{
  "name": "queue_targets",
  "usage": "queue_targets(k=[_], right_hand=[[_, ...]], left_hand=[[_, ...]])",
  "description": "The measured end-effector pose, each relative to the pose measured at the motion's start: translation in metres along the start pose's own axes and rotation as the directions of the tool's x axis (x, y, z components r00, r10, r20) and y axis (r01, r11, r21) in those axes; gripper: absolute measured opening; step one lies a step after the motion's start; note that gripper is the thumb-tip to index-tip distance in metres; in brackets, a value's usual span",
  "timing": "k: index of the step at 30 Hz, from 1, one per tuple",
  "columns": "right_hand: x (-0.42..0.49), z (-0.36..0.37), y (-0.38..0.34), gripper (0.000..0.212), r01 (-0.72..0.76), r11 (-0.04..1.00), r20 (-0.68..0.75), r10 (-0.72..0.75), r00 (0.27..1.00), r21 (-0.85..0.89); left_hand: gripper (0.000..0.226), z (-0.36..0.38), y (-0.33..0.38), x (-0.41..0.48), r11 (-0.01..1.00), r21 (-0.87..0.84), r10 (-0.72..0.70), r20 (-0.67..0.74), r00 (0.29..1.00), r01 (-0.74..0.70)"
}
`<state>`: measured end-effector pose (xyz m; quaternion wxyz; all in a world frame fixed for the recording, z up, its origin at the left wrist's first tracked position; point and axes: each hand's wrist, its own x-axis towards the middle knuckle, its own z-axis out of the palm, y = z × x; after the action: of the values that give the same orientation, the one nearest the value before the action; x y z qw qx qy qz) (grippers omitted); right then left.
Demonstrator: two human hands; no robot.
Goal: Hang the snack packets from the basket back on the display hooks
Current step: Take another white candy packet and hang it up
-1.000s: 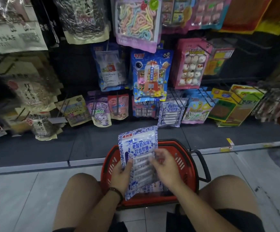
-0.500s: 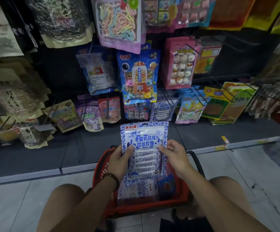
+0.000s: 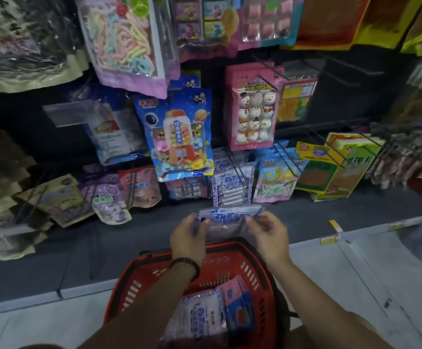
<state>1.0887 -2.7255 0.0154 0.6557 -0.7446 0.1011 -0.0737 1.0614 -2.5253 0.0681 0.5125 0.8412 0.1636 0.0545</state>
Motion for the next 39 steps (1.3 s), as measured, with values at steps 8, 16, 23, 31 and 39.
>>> queue_targets(k=[8, 16, 23, 31, 39], right_hand=[[0.062, 0.002, 0.020, 0.064, -0.208, 0.960, -0.042, 0.220, 0.975, 0.186], [0.108, 0.009, 0.040, 0.056, -0.376, 0.903, -0.120, 0.406, 0.906, 0.208], [0.132, 0.012, 0.036, 0.076, -0.382, 0.894, -0.170, 0.425, 0.889, 0.234], [0.138, 0.014, 0.038, 0.078, -0.353, 0.914, -0.074, 0.373, 0.925, 0.201], [0.145, 0.027, 0.040, 0.065, -0.172, 0.985, 0.158, 0.169, 0.973, 0.002]], left_hand=[[0.016, 0.057, 0.009, 0.048, 0.965, -0.246, -0.036, 0.201, 0.979, 0.086], [0.078, 0.112, 0.010, 0.095, 0.843, -0.319, -0.379, 0.219, 0.899, 0.434], [0.088, 0.146, -0.001, 0.112, 0.778, -0.396, -0.482, 0.123, 0.868, 0.488], [0.094, 0.155, -0.002, 0.127, 0.787, -0.396, -0.504, 0.030, 0.863, 0.473], [0.103, 0.164, 0.010, 0.156, 0.754, -0.453, -0.520, 0.031, 0.853, 0.476]])
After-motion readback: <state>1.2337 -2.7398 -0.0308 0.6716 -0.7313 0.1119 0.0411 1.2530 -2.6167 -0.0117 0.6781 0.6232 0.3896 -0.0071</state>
